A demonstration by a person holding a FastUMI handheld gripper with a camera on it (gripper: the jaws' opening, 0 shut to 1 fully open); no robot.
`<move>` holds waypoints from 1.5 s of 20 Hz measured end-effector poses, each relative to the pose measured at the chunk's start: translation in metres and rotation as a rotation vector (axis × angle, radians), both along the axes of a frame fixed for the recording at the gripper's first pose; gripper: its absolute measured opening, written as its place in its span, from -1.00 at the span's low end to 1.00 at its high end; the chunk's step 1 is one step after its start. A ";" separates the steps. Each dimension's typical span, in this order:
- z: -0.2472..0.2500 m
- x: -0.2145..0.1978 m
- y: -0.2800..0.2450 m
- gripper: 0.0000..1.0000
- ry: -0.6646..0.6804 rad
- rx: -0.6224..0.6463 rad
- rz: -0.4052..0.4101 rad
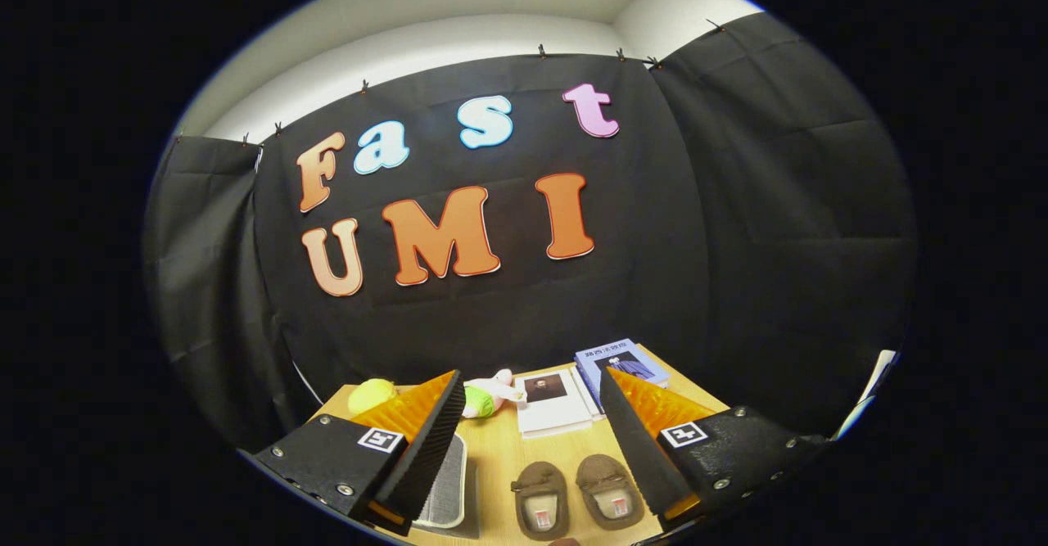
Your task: Open the storage box then place both shoes into the box .Put the left shoe in first, then the right shoe, with the right side of both shoes facing outward in a uniform manner.
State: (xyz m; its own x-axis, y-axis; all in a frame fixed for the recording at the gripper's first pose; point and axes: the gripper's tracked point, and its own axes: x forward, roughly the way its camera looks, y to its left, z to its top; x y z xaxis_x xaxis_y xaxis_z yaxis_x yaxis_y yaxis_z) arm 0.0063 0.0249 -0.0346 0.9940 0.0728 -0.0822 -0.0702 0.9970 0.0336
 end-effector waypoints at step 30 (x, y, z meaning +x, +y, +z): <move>-0.116 0.045 0.087 0.97 0.312 0.319 0.244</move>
